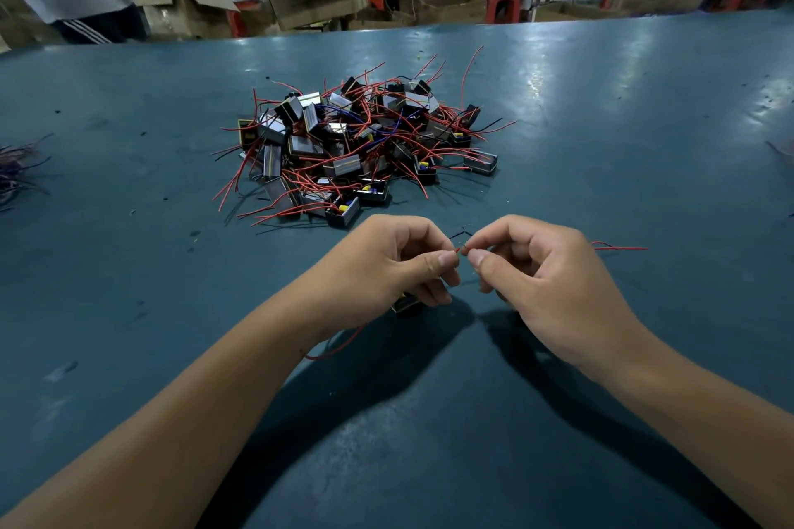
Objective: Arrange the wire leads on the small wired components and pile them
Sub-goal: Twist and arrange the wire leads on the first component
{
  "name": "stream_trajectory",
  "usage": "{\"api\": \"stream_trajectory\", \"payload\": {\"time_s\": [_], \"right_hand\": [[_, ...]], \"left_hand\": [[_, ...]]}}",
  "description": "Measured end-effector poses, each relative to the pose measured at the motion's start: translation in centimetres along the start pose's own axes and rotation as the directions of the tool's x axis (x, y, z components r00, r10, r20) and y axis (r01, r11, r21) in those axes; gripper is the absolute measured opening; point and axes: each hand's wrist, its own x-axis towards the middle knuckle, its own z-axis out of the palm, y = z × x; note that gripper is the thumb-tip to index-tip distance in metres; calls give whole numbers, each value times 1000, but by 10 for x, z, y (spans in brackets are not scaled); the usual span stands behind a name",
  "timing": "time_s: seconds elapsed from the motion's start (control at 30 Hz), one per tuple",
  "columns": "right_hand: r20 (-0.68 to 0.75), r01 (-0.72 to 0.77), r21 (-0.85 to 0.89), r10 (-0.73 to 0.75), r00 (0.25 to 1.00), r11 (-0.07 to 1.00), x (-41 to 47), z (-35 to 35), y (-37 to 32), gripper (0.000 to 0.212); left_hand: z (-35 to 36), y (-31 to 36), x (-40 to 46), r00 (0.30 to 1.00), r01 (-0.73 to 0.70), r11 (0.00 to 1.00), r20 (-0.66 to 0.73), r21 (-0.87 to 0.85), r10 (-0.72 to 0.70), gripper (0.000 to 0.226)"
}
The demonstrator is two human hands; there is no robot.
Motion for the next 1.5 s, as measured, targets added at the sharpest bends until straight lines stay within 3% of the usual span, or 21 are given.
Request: {"api": "stream_trajectory", "payload": {"time_s": [0.7, 1.0, 1.5], "right_hand": [[-108, -49, 76, 57, 993, 996, 4, 0, 7, 11], [-50, -3, 7, 3, 999, 1000, 1, 2, 3, 9], [-63, 21, 124, -13, 998, 992, 2, 2, 1, 12]], "left_hand": [[0, 0, -1, 1000, 5, 998, 28, -66, -3, 12], [2, 0, 0, 1000, -3, 998, 2, -67, 3, 14], [3, 0, 0, 1000, 4, 994, -26, -105, -7, 14]]}}
